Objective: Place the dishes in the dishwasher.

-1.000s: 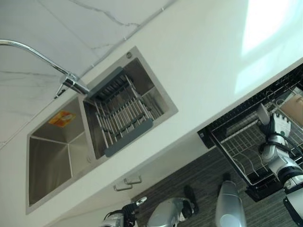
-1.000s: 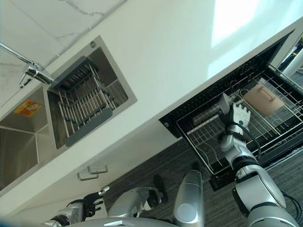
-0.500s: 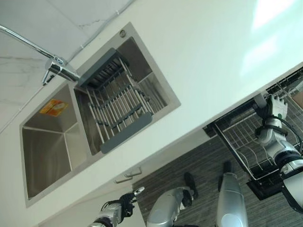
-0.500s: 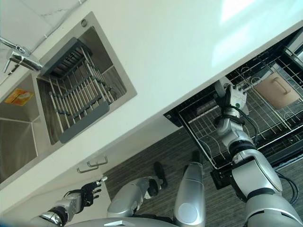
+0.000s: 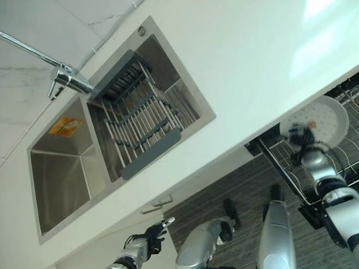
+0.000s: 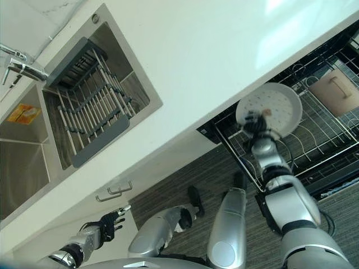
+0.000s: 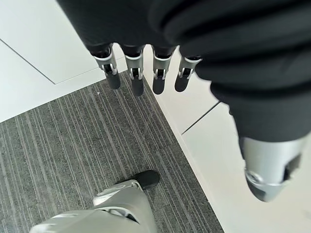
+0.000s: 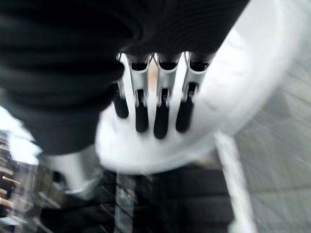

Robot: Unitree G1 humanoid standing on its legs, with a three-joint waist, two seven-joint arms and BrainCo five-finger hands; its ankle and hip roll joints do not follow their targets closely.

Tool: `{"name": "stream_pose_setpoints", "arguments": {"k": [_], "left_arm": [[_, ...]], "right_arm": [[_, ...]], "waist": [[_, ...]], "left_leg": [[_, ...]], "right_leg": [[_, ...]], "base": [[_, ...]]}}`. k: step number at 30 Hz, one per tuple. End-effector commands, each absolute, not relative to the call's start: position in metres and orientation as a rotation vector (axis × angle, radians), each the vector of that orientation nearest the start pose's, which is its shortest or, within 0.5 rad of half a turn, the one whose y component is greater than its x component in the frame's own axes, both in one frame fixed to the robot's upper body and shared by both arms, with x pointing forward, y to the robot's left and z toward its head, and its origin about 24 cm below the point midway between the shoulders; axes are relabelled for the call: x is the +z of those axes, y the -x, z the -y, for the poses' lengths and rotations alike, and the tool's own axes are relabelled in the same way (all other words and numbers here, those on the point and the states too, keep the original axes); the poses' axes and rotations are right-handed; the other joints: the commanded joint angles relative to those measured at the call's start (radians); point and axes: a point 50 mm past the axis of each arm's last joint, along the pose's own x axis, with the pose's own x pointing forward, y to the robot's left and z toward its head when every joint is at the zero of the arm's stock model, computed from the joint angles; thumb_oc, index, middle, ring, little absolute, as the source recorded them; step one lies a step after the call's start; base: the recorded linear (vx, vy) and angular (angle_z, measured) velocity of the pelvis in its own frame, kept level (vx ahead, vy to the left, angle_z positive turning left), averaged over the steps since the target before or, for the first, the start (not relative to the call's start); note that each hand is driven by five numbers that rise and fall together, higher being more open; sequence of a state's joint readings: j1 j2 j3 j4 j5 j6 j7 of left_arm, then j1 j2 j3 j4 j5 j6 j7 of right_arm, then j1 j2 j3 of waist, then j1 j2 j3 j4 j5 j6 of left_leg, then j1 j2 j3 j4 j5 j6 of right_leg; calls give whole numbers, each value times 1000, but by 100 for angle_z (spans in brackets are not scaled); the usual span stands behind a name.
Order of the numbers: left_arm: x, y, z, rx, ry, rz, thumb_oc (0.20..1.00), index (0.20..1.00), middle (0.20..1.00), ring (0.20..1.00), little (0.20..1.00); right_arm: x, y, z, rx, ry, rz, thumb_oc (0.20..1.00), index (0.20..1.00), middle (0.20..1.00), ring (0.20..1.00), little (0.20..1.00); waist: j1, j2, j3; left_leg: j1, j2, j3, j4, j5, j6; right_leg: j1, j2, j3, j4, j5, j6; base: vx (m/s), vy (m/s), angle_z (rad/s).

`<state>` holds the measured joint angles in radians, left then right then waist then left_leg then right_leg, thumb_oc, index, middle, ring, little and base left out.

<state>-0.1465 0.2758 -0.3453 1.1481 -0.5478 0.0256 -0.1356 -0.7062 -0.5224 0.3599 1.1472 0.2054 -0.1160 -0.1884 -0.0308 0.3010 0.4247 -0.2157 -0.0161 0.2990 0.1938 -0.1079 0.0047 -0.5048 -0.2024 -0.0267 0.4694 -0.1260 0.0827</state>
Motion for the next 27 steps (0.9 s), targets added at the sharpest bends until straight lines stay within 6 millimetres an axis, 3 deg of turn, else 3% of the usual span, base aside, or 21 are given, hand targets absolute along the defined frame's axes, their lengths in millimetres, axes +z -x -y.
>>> {"name": "stream_pose_setpoints", "arguments": {"k": [1,4,12,13,16,19,25,27], "left_arm": [[-144,-154,-211,41,141,-1043,1000,1000,1000,1000,1000],[-143,-159,-208,39,141,-1026,1000,1000,1000,1000,1000],[-141,-163,-203,32,127,-1030,1000,1000,1000,1000,1000],[-143,-161,-203,27,124,-1036,1000,1000,1000,1000,1000],[-144,-157,-202,26,126,-1041,1000,1000,1000,1000,1000],[-148,-149,-201,32,142,-1051,1000,1000,1000,1000,1000],[-152,-134,-206,101,195,-1056,1000,1000,1000,1000,1000],[-153,-131,-207,110,200,-1059,1000,1000,1000,1000,1000]], "right_arm": [[2,-331,268,-126,624,-575,1000,1000,1000,1000,1000],[-15,-320,266,-129,676,-651,1000,1000,1000,1000,1000],[-14,-317,274,-316,621,-631,1000,1000,1000,1000,1000],[-7,-321,275,-398,500,-567,1000,1000,1000,1000,1000],[5,-328,275,-471,377,-465,1000,1000,1000,1000,1000],[39,-346,265,-544,246,-195,1000,1000,1000,1000,1000],[77,-344,240,-596,175,156,1000,1000,1000,1000,1000],[80,-341,237,-600,177,188,1000,1000,1000,1000,1000]], "waist": [[1,45,63],[5,45,61],[5,48,56],[4,48,54],[2,46,49],[-13,31,36],[-68,-21,17],[-77,-29,14]], "left_leg": [[-82,-37,-91,106,-5,-41],[-87,-34,-88,106,-5,-38],[-85,-33,-90,106,-9,-34],[-81,-33,-90,106,-11,-34],[-75,-30,-87,106,-16,-34],[-55,-21,-75,106,-28,-38],[-30,1,-32,106,-40,-30],[-13,-2,-38,106,-60,-34]], "right_leg": [[110,-55,-77,-169,30,6],[103,-57,-78,-169,33,7],[103,-58,-77,-169,39,14],[107,-56,-72,-169,40,14],[112,-54,-64,-169,38,15],[128,-44,-44,-169,35,16],[131,-18,-6,-169,53,10],[148,-20,1,-169,33,20]], "base": [[-14,10,-5],[0,0,0],[0,0,0],[16,18,3],[21,25,2],[44,59,-2],[-5,35,-6],[85,49,-17]]}}
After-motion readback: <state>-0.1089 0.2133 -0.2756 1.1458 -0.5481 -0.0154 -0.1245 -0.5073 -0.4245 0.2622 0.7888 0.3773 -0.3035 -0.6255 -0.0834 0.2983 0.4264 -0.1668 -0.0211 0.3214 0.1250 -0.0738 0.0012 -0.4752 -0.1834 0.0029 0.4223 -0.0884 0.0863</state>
